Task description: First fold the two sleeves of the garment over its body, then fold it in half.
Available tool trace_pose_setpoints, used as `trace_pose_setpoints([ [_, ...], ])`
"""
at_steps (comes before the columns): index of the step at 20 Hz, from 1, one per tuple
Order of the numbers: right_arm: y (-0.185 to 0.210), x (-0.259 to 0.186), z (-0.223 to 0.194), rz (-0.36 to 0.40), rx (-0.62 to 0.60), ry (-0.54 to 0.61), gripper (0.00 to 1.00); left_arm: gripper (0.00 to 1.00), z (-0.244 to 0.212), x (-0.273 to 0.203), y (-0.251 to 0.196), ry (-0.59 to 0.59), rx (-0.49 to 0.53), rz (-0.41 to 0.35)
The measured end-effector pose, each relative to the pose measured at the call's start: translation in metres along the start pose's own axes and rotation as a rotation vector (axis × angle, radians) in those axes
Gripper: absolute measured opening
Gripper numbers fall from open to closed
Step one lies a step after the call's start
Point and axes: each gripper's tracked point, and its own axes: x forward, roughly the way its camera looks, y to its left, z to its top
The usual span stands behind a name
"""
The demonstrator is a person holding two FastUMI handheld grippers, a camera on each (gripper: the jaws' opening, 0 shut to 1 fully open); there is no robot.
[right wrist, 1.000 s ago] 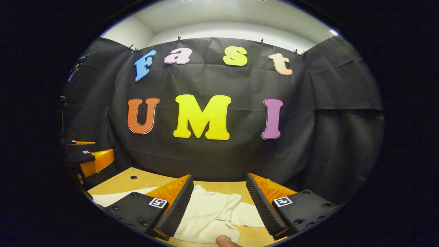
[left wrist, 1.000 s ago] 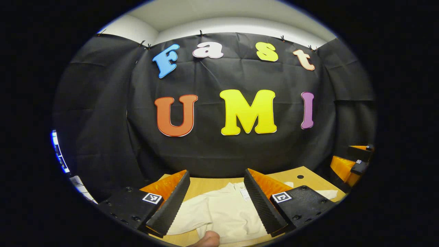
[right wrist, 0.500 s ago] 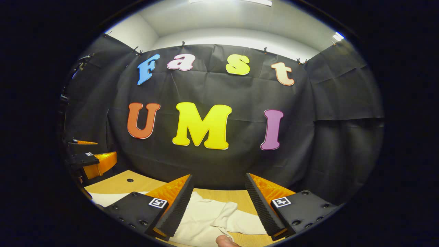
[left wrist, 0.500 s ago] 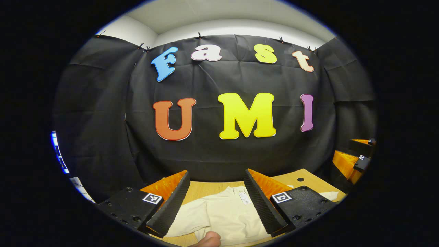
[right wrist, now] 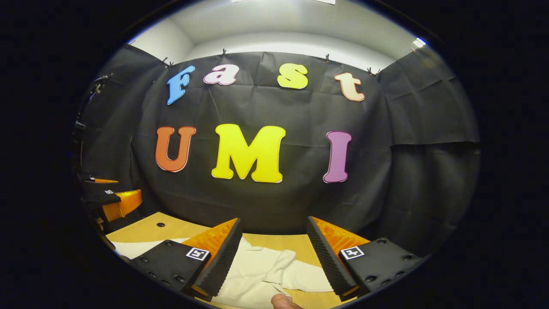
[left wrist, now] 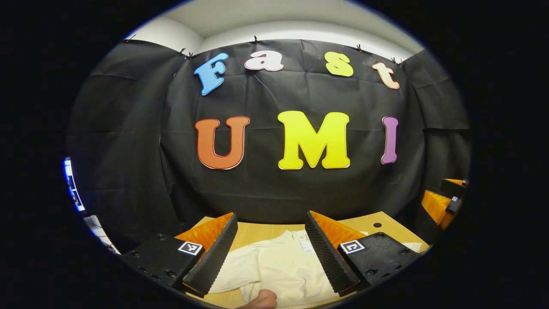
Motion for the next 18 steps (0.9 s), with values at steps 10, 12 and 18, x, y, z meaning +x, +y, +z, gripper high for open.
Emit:
trace_pose_setpoints([
  [10, -0.177, 0.034, -0.138, -0.285, 0.010, 0.242, 0.94, 1.00, 0.011, -0.010, -0.016, -0.010, -0.044, 0.064],
  [12, -0.214, 0.036, -0.183, -0.328, 0.016, 0.332, 0.94, 1.00, 0.015, -0.013, -0.020, -0.018, -0.040, 0.077],
  [18, -0.282, 0.039, -0.316, -0.373, 0.136, 0.638, 0.95, 1.00, 0.012, -0.028, -0.030, 0.007, -0.015, 0.167],
])
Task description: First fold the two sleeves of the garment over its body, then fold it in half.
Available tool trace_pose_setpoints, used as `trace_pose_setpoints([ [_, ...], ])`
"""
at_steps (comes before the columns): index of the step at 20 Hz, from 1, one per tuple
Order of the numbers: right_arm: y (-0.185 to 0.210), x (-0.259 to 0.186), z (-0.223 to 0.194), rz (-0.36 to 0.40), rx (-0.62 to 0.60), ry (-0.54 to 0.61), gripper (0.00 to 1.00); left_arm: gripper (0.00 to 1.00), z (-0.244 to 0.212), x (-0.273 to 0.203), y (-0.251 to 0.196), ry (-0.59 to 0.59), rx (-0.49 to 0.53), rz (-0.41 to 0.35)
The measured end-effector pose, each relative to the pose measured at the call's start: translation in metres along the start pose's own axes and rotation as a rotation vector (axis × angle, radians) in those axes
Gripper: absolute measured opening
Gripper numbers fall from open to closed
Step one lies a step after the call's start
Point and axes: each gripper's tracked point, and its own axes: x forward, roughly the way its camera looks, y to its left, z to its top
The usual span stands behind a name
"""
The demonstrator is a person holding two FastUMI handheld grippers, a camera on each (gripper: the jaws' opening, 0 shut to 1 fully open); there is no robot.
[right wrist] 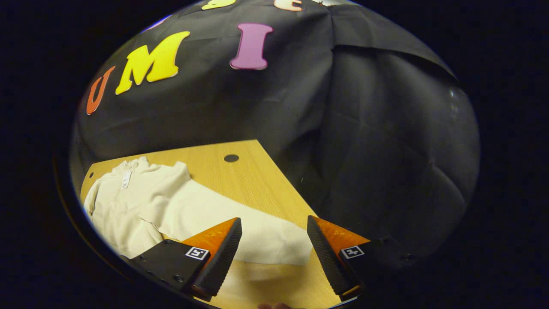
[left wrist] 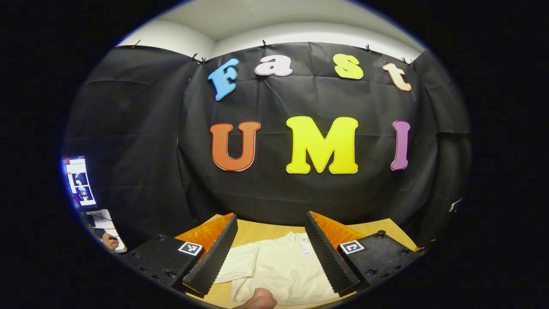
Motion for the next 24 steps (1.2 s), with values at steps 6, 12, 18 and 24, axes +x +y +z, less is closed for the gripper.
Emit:
trace_pose_setpoints([
  [6, -0.004, 0.024, -0.015, -0.080, 0.064, 0.184, 0.95, 1.00, -0.002, -0.020, 0.015, 0.003, 0.042, 0.093],
  [12, -0.007, 0.026, -0.030, -0.123, 0.220, 0.315, 0.95, 1.00, 0.002, -0.018, 0.035, -0.008, 0.050, 0.111],
  [18, -0.006, 0.030, -0.033, -0.161, 0.235, 0.452, 0.86, 1.00, -0.013, -0.006, 0.060, 0.035, 0.035, 0.112],
  [24, -0.004, 0.034, -0.030, -0.139, 0.198, 0.539, 0.88, 1.00, -0.027, -0.001, 0.083, 0.071, 0.008, 0.120],
])
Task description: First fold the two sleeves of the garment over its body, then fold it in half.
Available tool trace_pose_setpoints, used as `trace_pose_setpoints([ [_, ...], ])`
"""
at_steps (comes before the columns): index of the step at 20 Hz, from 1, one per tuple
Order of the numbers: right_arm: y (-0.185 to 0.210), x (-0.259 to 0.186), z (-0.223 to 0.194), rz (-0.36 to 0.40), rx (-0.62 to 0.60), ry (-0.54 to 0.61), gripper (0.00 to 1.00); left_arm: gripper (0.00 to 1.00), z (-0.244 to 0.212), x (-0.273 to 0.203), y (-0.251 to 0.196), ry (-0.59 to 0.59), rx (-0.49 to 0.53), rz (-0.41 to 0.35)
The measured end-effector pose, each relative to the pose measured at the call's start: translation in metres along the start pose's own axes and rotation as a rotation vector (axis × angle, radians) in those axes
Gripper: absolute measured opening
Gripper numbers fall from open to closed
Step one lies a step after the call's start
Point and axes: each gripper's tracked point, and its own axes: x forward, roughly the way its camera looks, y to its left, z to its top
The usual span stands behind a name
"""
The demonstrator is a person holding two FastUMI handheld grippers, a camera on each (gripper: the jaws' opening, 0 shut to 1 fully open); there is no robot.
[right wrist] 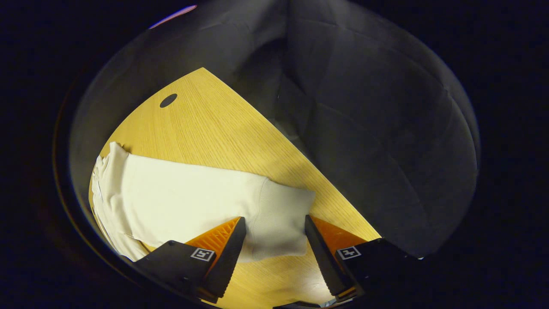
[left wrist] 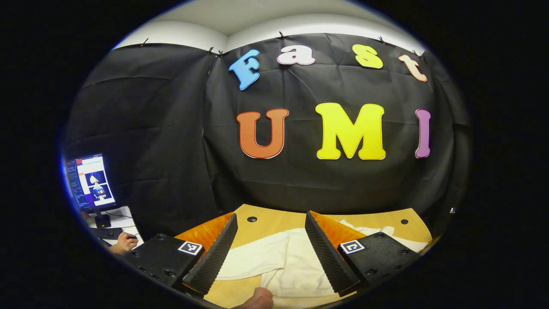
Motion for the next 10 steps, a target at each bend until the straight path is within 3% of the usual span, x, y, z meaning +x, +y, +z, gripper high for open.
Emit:
trace_pose_setpoints([
  [4, 0.004, 0.000, 0.002, 0.000, -0.023, 0.076, 0.68, 1.00, -0.012, 0.004, 0.014, 0.042, -0.027, 0.014],
  [6, 0.005, 0.000, 0.003, -0.003, -0.008, 0.100, 0.66, 1.00, -0.015, 0.006, 0.023, 0.052, -0.029, 0.026],
  [9, 0.013, 0.001, 0.004, 0.007, -0.015, 0.100, 0.28, 1.00, -0.018, 0.007, 0.031, 0.057, -0.030, 0.033],
  [10, 0.017, -0.002, 0.005, 0.011, -0.027, 0.100, 0.19, 1.00, -0.019, 0.007, 0.033, 0.056, -0.029, 0.033],
])
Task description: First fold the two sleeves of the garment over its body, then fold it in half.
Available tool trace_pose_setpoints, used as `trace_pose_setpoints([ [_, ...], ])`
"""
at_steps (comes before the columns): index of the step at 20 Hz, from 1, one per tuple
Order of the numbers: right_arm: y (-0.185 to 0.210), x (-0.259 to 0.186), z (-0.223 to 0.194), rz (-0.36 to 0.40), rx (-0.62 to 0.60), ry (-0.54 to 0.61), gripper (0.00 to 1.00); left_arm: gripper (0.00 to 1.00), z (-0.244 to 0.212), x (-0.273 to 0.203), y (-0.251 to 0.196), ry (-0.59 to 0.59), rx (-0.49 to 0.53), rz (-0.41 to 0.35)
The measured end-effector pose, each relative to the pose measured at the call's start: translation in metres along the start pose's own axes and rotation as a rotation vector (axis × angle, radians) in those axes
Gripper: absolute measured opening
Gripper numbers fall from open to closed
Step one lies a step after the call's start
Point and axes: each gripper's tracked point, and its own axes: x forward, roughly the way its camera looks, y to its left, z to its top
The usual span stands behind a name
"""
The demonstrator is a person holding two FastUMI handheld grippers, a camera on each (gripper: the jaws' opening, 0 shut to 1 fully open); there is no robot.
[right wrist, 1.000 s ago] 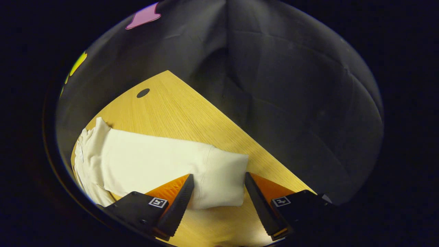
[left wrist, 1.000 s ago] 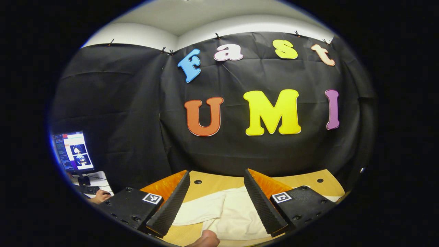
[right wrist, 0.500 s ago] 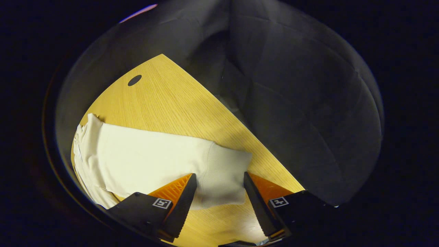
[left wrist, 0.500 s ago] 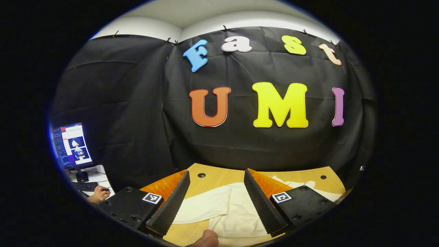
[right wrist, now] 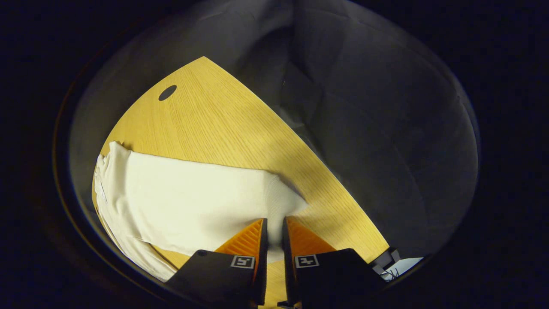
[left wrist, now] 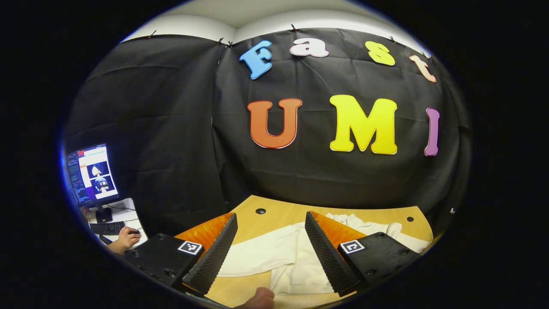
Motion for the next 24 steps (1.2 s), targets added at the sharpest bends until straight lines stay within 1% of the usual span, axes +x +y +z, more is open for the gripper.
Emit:
trace_pose_setpoints([
  [2, -0.001, 0.004, 0.002, -0.018, -0.033, -0.009, 0.08, 1.00, 0.001, 0.001, 0.000, -0.008, 0.011, -0.005],
  [3, 0.000, 0.003, 0.003, -0.027, -0.041, -0.010, 0.08, 1.00, 0.002, 0.001, 0.000, -0.015, 0.020, -0.013],
  [4, 0.002, 0.002, 0.003, -0.030, -0.041, -0.011, 0.02, 1.00, 0.003, 0.001, -0.003, -0.026, 0.019, -0.030],
  [7, 0.003, -0.006, -0.001, -0.031, -0.048, -0.007, 0.02, 1.00, 0.002, 0.000, -0.007, -0.039, 0.012, -0.065],
  [9, 0.008, -0.020, 0.002, -0.026, -0.043, -0.029, 0.01, 1.00, 0.001, 0.000, -0.009, -0.052, 0.014, -0.088],
  [11, 0.017, -0.045, 0.007, -0.007, -0.049, -0.049, 0.00, 1.00, -0.002, 0.002, -0.009, -0.058, 0.004, -0.113],
  [13, 0.031, -0.067, 0.013, 0.011, -0.051, -0.071, 0.01, 1.00, -0.006, 0.006, -0.007, -0.052, -0.008, -0.131],
  [15, 0.044, -0.088, 0.020, 0.013, -0.073, -0.109, 0.01, 1.00, -0.008, 0.010, -0.006, -0.058, -0.014, -0.153],
  [18, 0.079, -0.125, 0.027, 0.043, -0.102, -0.155, 0.00, 1.00, -0.010, 0.014, -0.006, -0.073, -0.014, -0.219],
  [21, 0.127, -0.157, 0.034, 0.082, -0.139, -0.203, 0.01, 1.00, -0.016, 0.021, 0.003, -0.070, -0.019, -0.244],
  [24, 0.181, -0.189, 0.032, 0.119, -0.209, -0.245, 0.01, 1.00, -0.023, 0.030, 0.019, -0.056, -0.033, -0.249],
])
